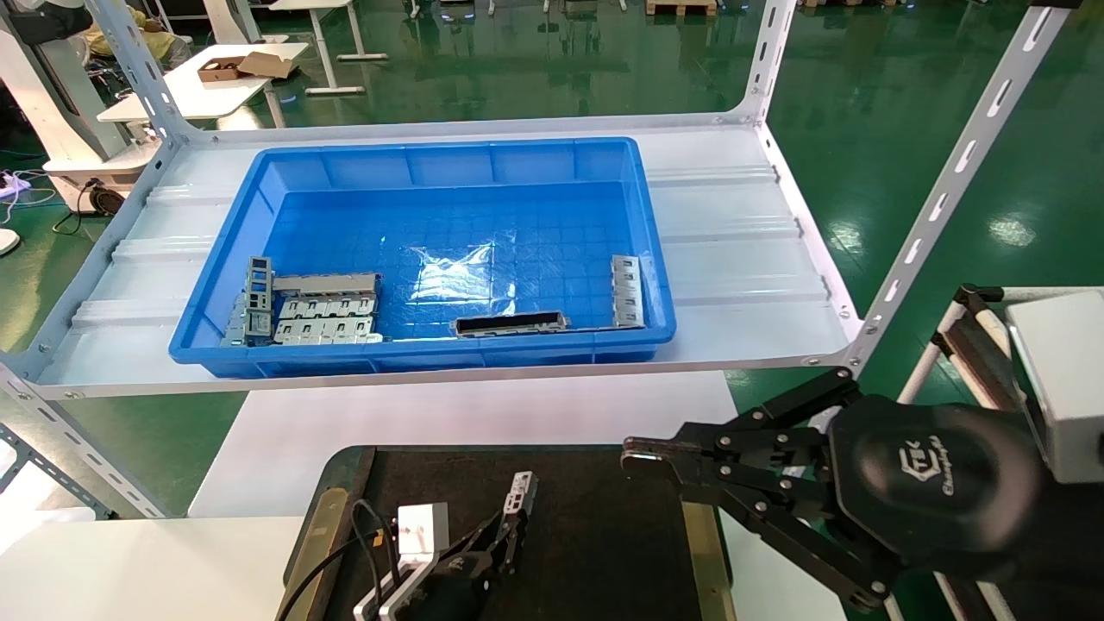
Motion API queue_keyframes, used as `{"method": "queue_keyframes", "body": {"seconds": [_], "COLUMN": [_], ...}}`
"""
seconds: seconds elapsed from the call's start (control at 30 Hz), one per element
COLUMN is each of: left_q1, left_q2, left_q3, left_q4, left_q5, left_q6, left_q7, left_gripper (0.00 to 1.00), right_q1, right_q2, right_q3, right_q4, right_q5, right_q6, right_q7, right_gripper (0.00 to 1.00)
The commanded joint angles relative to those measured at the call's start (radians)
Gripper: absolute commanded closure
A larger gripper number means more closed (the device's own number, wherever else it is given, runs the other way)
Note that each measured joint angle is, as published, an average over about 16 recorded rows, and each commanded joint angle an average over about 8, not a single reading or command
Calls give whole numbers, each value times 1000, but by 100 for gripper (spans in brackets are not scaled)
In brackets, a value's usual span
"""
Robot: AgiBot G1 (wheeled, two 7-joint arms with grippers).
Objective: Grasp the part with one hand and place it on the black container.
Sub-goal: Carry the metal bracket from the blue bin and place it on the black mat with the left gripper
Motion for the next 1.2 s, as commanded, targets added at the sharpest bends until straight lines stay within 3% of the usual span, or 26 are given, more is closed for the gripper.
{"method": "queue_keyframes", "body": {"seconds": [0.03,0.4,0.93,1.0,1.2], "left_q1": [-18,-127,-177,-181,-188], "left_q2": [17,80,98,98,97], "left_q3": [24,127,250,261,292], "left_q4": [26,149,183,181,175], "left_q5": [-13,-125,-262,-276,-313], "left_q6": [-34,-106,-184,-196,-225], "left_q7": [-10,-18,-13,-12,-9], "left_gripper": [100,100,99,86,12], "right_q1": [0,0,0,0,0], "right_q2": [0,0,1,1,1], "right_q3": [0,-1,-2,-2,-2], "right_q4": [0,0,0,0,0], "right_q5": [0,1,1,1,1], "right_q6": [0,0,1,1,1], "right_q7": [0,0,-1,-1,-1], "right_gripper": [100,100,98,76,4]}}
